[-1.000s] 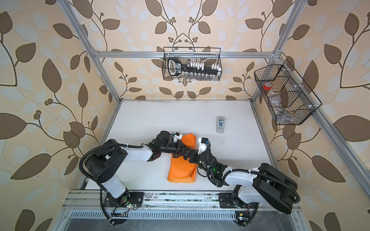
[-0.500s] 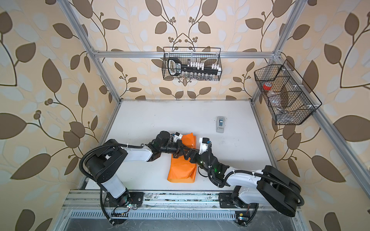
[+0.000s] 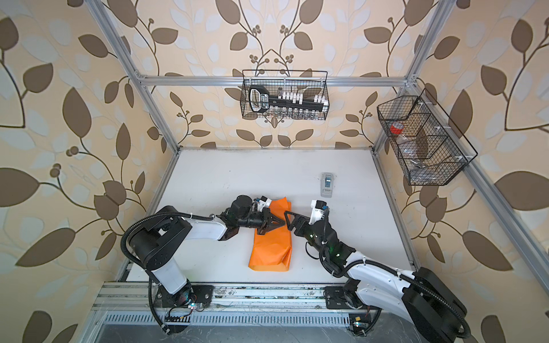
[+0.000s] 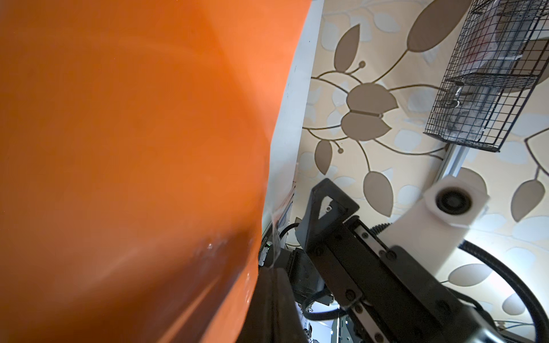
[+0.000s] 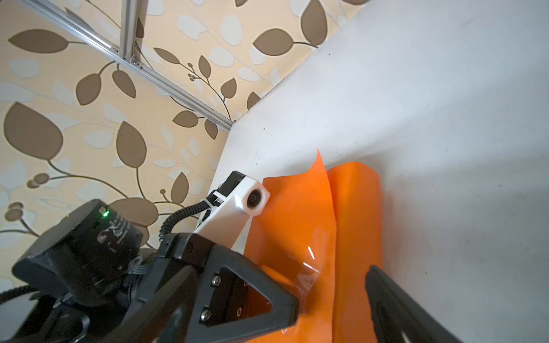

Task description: Wrap the gift box in paper

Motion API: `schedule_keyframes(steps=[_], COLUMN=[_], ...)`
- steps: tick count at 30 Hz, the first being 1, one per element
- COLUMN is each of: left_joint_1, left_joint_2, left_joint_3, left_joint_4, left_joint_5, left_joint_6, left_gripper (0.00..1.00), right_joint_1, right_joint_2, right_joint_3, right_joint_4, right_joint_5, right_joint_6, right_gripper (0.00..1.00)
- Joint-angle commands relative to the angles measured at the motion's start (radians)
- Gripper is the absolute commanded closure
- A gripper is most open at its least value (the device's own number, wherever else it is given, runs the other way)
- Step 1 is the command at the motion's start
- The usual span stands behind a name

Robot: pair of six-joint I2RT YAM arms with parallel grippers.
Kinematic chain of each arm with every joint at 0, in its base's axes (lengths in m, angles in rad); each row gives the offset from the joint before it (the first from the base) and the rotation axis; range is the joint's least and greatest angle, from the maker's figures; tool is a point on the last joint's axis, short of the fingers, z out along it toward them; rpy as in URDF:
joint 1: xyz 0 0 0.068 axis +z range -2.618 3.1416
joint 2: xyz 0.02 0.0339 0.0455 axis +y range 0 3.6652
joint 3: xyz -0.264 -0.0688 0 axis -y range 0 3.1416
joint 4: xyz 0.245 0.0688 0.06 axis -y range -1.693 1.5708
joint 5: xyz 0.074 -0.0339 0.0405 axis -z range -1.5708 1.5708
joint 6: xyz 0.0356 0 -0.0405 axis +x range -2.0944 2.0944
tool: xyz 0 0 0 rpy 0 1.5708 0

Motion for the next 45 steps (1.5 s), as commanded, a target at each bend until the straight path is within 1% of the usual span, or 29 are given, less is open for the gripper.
schedule_keyframes(steps=[1, 4, 7, 10, 11, 13, 15, 17, 21, 22, 23, 25, 27, 28, 30, 34, 39, 45], left_joint_1=[0.004, 0.003, 0.003, 0.004, 0.004, 0.004, 0.004, 0.004, 0.004, 0.003, 0.004, 0.003, 0.004, 0.003, 0.003, 0.003, 0.004, 0.004], left_joint_2=[0.075, 0.064, 0.054, 0.046, 0.045, 0.036, 0.029, 0.025, 0.023, 0.024, 0.022, 0.019, 0.016, 0.015, 0.013, 0.007, 0.000, 0.002], left_joint_3=[-0.054, -0.051, -0.047, -0.048, -0.048, -0.048, -0.049, -0.046, -0.045, -0.044, -0.044, -0.046, -0.045, -0.047, -0.048, -0.048, -0.062, -0.086], left_joint_4=[-0.165, -0.195, -0.217, -0.217, -0.214, -0.202, -0.188, -0.189, -0.184, -0.184, -0.182, -0.183, -0.188, -0.187, -0.184, -0.180, -0.161, -0.062], left_joint_5=[-0.022, -0.023, -0.018, -0.014, -0.011, -0.007, -0.004, 0.001, 0.007, 0.009, 0.009, 0.007, 0.005, 0.004, 0.002, 0.003, 0.003, 0.006], left_joint_6=[0.005, 0.019, 0.030, 0.035, 0.034, 0.032, 0.031, 0.031, 0.029, 0.028, 0.025, 0.025, 0.025, 0.023, 0.021, 0.020, 0.018, -0.022], left_gripper=[1.00, 1.00, 1.00, 1.00, 1.00, 1.00, 1.00, 1.00, 1.00, 1.00, 1.00, 1.00, 1.00, 1.00, 1.00, 1.00, 1.00, 1.00], right_joint_1=[-0.078, -0.155, -0.191, -0.219, -0.227, -0.239, -0.241, -0.242, -0.240, -0.238, -0.238, -0.239, -0.241, -0.241, -0.241, -0.242, -0.242, -0.251], right_joint_2=[-0.018, -0.016, 0.002, 0.053, 0.075, 0.120, 0.155, 0.188, 0.244, 0.249, 0.254, 0.259, 0.258, 0.263, 0.282, 0.325, 0.360, 0.342], right_joint_3=[-0.018, 0.010, 0.071, 0.133, 0.147, 0.170, 0.189, 0.214, 0.313, 0.331, 0.344, 0.363, 0.363, 0.364, 0.376, 0.399, 0.426, 0.416], right_joint_4=[-0.058, -0.101, -0.187, -0.236, -0.234, -0.225, -0.224, -0.232, -0.399, -0.437, -0.462, -0.516, -0.525, -0.525, -0.543, -0.558, -0.606, -0.616], right_joint_5=[-0.115, -0.221, -0.293, -0.391, -0.430, -0.489, -0.519, -0.540, -0.516, -0.500, -0.491, -0.462, -0.452, -0.450, -0.447, -0.455, -0.409, -0.379], right_joint_6=[0.037, 0.057, 0.047, 0.047, 0.016, 0.001, -0.012, -0.034, -0.118, -0.137, -0.151, -0.173, -0.181, -0.185, -0.195, -0.213, -0.234, -0.215], right_gripper=[0.17, 0.30, 0.39, 0.39, 0.39, 0.34, 0.34, 0.36, 0.46, 0.46, 0.45, 0.38, 0.33, 0.33, 0.33, 0.36, 0.35, 0.36])
